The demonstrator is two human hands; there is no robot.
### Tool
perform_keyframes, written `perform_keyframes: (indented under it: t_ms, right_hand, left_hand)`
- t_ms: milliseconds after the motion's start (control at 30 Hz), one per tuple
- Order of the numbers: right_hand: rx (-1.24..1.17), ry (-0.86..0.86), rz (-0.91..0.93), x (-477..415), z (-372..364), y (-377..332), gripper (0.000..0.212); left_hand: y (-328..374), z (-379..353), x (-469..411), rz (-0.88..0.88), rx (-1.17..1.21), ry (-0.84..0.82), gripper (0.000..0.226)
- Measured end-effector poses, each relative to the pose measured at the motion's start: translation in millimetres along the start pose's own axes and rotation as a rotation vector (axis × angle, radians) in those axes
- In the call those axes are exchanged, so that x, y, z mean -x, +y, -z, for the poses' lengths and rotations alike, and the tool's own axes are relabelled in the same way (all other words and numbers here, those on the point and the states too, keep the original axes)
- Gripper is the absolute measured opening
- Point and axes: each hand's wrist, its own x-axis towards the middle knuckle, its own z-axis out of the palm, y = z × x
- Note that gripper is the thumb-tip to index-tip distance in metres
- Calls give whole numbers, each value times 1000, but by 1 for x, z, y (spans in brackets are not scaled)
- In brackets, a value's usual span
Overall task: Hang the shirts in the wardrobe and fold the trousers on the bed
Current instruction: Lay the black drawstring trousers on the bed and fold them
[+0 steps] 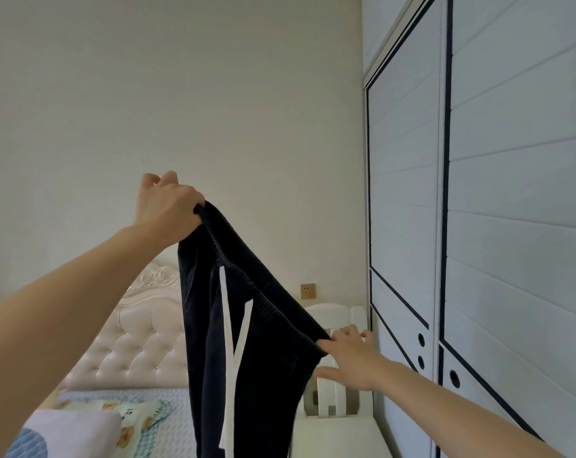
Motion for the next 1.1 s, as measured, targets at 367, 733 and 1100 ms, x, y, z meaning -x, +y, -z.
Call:
perform_keyframes:
  t_ms: [367,733,1100]
  right_hand:
    - [-2,444,-325,-3,76,73,37]
    - [387,355,-175,15,170,101,50]
    - [-103,638,-132,23,195,112,42]
  left_hand:
    - [-37,-44,34,-27,486,-369,23]
    - [-43,-21,49,205,1224,-728,24]
    - [-42,-18,41,224,1438,-694,26]
